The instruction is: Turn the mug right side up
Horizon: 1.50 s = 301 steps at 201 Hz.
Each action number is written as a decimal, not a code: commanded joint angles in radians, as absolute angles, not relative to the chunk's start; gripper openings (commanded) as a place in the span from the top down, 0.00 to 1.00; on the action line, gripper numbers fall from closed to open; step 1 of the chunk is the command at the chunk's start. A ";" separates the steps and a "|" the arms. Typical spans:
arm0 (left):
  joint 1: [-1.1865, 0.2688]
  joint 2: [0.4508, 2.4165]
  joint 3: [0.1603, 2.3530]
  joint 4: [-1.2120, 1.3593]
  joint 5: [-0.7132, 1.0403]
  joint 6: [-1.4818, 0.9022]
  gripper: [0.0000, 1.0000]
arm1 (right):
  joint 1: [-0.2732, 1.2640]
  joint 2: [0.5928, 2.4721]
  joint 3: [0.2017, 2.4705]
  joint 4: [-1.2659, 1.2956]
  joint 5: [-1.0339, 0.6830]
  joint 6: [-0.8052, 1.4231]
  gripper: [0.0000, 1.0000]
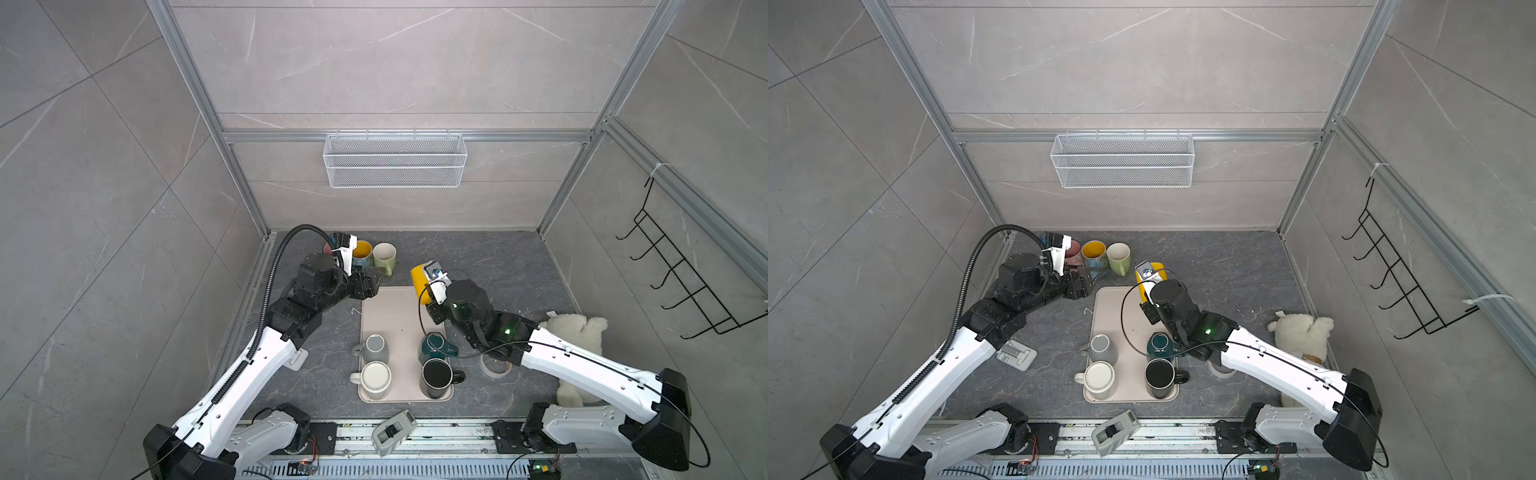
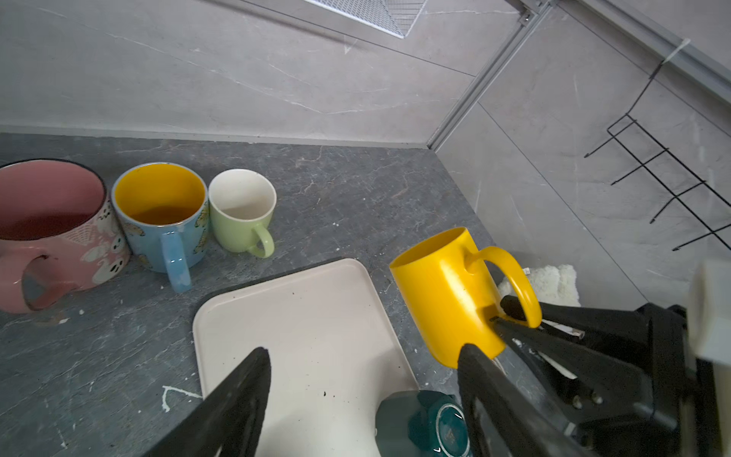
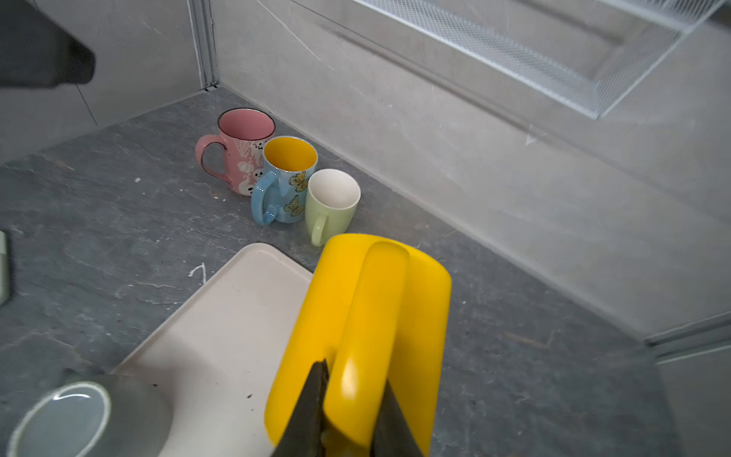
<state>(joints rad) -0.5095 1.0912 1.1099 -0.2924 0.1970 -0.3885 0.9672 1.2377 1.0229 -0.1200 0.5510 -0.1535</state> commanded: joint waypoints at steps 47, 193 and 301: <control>-0.506 1.144 1.250 -0.335 0.372 -0.355 0.24 | 1.113 1.363 0.900 0.648 0.961 -0.889 1.00; -0.506 1.212 1.325 -0.437 0.478 -0.332 0.29 | 1.178 1.570 0.889 1.190 0.911 -1.435 1.00; -0.505 1.241 1.319 -0.447 0.493 -0.348 0.41 | 1.190 1.610 0.905 1.245 0.892 -1.494 1.00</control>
<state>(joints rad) -0.5095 1.2385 1.3109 -0.4480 0.4614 -0.3408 1.1801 1.5993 0.8692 1.1309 0.9161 -1.4605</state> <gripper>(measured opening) 0.612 0.169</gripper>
